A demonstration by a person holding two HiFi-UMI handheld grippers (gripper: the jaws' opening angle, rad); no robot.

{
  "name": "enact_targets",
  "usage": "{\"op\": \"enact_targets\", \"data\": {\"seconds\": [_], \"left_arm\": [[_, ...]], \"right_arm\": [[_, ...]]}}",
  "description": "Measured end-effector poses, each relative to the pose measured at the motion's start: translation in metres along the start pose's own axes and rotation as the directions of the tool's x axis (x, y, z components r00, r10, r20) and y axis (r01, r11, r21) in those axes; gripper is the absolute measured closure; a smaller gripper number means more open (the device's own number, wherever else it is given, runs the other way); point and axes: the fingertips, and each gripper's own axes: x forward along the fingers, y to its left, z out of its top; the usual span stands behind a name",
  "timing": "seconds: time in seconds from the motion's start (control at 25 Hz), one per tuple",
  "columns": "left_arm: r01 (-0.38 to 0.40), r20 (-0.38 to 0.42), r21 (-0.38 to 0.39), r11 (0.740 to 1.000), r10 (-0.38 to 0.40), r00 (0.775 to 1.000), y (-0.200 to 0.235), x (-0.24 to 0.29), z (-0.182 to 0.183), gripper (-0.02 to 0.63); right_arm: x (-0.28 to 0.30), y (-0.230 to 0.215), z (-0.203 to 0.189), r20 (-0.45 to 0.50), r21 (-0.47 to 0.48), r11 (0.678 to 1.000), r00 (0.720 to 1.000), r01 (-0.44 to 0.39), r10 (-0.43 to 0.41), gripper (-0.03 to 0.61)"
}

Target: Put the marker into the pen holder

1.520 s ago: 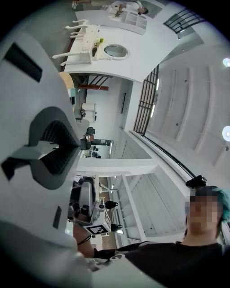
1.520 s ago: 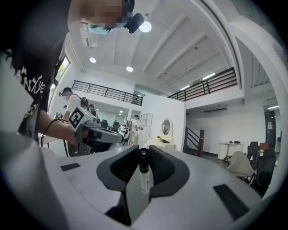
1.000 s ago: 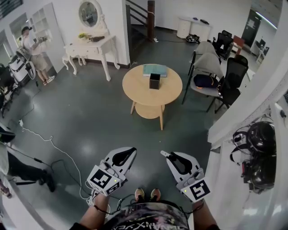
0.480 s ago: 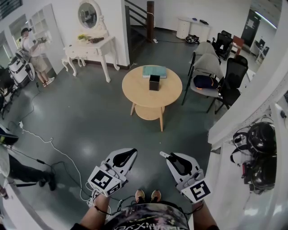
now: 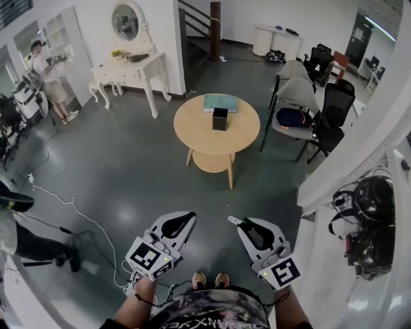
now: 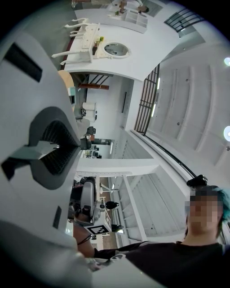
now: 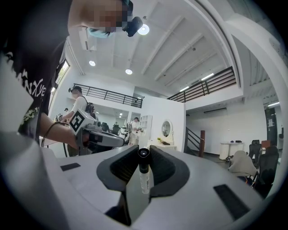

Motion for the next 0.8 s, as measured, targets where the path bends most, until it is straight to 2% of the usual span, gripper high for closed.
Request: {"op": "enact_targets", "data": {"seconds": [0.28,0.56,0.8], "left_arm": [[-0.013,0.001,0.008,1.000,0.013,1.000,-0.011,0.014,-0.001,0.597],[-0.032,-0.003,0.016,0.999,0.032,0.999,-0.028,0.026,-0.004,0.596],[-0.036,0.002,0.023,0.999,0.036,0.999,-0.046,0.038,-0.008,0.596]], "right_arm": [[-0.012,-0.010,-0.011,-0.026,0.007,1.000,0.999,-0.030,0.030,0.502],[-0.027,-0.027,-0.009,0.024,-0.001,1.000,0.999,-0.025,0.025,0.502],[-0.045,-0.036,-0.022,0.004,-0.002,0.999,0.999,-0.043,0.043,0.502]]}}
